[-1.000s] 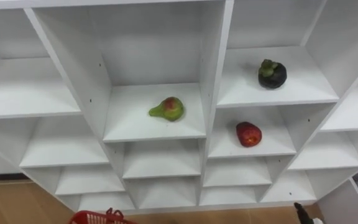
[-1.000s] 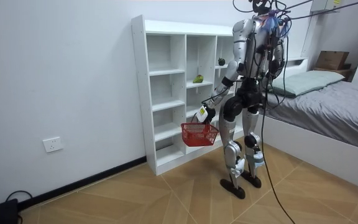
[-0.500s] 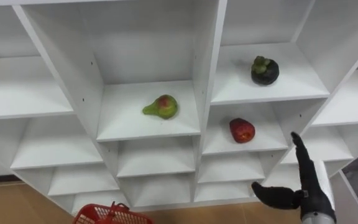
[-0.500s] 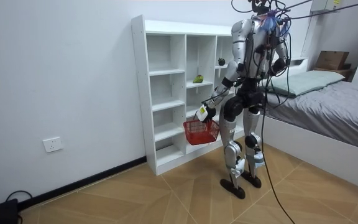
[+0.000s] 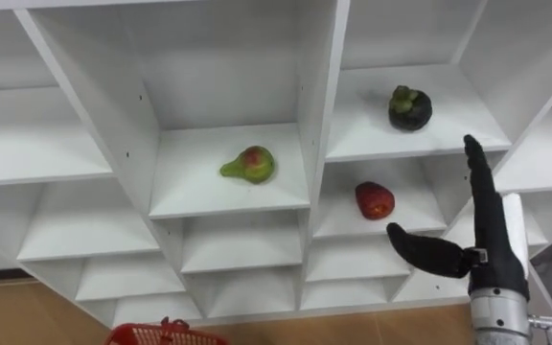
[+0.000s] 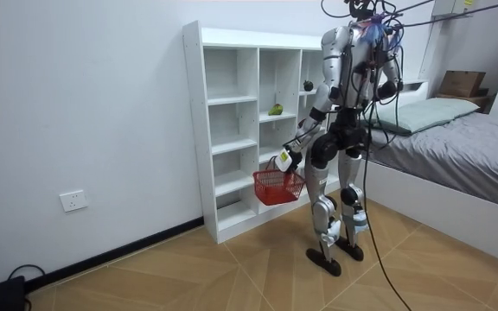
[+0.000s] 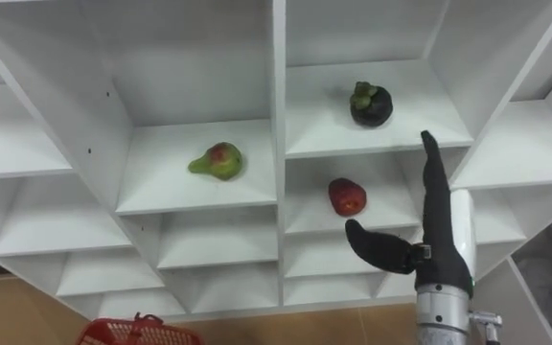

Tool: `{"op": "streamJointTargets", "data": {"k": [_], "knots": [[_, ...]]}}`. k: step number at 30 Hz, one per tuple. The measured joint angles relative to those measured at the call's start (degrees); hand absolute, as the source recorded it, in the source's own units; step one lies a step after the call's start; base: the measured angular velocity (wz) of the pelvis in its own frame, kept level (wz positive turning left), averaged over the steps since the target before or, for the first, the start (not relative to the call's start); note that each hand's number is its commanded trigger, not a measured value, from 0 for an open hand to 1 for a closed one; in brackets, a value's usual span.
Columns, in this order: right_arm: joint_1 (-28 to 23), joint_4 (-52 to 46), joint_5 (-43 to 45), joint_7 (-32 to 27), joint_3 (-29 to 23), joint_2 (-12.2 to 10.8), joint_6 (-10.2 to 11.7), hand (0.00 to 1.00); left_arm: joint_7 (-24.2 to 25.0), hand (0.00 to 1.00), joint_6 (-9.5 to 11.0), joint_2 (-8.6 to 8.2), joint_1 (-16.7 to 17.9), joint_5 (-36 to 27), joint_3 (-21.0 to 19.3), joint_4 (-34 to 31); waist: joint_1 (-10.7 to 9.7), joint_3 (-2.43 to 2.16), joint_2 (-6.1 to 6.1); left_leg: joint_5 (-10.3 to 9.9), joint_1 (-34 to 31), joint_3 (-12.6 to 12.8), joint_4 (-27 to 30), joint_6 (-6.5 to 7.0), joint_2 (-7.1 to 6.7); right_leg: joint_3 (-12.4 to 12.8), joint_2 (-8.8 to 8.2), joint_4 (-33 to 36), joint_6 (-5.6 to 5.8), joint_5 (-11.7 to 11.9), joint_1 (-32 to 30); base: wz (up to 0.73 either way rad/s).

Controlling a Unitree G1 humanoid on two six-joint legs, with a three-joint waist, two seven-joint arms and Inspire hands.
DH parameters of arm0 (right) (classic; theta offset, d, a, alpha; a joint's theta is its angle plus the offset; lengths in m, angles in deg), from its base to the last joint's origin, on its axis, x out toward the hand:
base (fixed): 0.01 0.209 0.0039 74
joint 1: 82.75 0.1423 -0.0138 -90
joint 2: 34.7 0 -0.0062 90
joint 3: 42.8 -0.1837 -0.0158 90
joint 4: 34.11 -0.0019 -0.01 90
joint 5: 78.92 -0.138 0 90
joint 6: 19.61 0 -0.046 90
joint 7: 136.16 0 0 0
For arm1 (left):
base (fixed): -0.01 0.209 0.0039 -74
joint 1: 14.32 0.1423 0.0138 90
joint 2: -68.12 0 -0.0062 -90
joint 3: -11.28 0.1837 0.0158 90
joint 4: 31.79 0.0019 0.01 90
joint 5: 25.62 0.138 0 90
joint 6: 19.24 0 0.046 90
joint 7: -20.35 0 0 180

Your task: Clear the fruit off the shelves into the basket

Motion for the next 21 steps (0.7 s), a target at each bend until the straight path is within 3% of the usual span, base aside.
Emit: {"op": "streamJointTargets", "data": {"k": [11, 15, 21], "knots": [[3.39, -6.46, 0.22, -1.82, -0.11, 0.95, 0.3, 0.0, 1.28, 1.0, -0.03, 0.05, -0.69, -0.04, 0.56, 2.34, 0.11, 0.07, -0.12, 0.06, -0.45, 0.24, -0.14, -0.1, 0.04, 0.07, 0.23, 0.03, -0.15, 0.17, -0.82, -0.01], [3.87, -7.77, 0.02, -2.52, -0.03, 2.3, 0.42, 0.0, 1.26, 1.0, -0.02, 0.17, -0.73, -0.03, 0.83, 2.3, 0.27, 0.28, -0.44, 0.06, -0.21, 0.56, -0.12, -0.11, 0.0, 0.1, 0.21, -0.03, -0.14, 0.17, -0.63, 0.0], [4.56, -7.77, -2.35, -2.52, 0.02, 2.56, 0.41, 0.0, 1.48, 1.0, -0.05, 0.58, -1.87, 0.0, 0.9, 3.34, 1.59, 0.4, -1.07, 0.08, -0.17, 0.54, -0.1, -0.11, 0.05, 0.05, 0.14, -0.05, -0.14, 0.18, -0.6, 0.0]]}}
